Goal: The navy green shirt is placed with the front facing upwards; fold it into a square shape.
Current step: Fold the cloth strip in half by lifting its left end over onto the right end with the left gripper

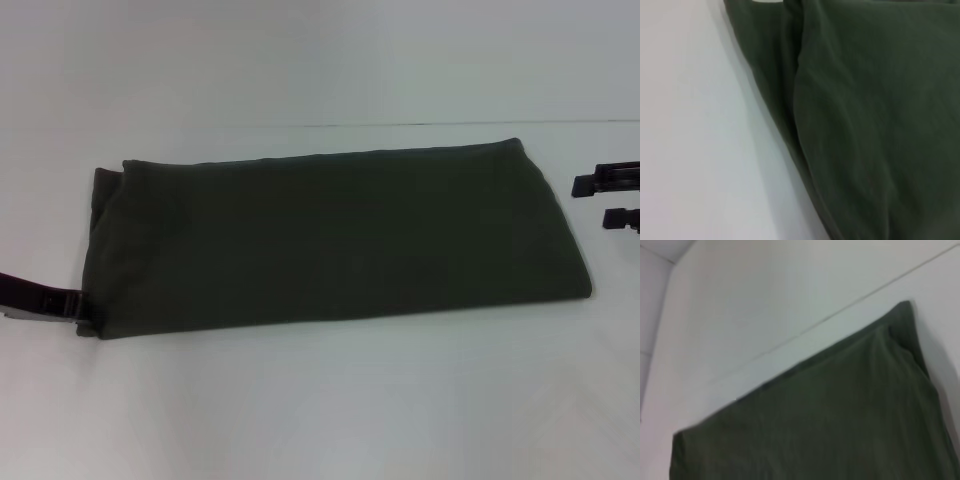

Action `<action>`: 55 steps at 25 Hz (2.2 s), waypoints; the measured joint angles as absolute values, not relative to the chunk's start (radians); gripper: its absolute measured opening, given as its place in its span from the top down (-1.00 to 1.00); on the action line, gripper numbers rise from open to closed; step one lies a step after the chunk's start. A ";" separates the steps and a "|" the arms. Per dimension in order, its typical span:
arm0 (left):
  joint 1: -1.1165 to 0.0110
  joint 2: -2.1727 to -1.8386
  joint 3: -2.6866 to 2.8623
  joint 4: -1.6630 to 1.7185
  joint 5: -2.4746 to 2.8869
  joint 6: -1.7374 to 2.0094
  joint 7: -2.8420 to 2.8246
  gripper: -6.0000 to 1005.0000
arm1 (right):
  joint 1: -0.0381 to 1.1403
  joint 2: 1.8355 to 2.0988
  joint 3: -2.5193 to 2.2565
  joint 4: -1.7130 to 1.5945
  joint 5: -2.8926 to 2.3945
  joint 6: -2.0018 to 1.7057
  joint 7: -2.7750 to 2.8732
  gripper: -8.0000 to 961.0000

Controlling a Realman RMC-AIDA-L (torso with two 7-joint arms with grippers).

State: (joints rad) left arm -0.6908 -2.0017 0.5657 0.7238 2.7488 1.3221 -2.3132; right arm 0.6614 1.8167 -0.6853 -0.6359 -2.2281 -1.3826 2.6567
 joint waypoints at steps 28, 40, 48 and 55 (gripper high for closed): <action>-0.695 -2.006 0.564 0.719 2.740 1.325 -2.293 0.90 | 0.808 1.875 -0.811 -0.553 -2.585 -1.231 2.759 -0.64; -0.695 -2.008 0.564 0.719 2.738 1.324 -2.293 0.91 | 0.795 1.896 -0.825 -0.552 -2.586 -1.185 2.752 -0.64; -0.696 -2.009 0.565 0.719 2.729 1.324 -2.290 0.91 | 0.792 1.904 -0.827 -0.552 -2.586 -1.175 2.752 -0.64; -0.696 -2.009 0.564 0.719 2.727 1.324 -2.289 0.91 | 0.796 1.913 -0.827 -0.552 -2.586 -1.169 2.752 -0.64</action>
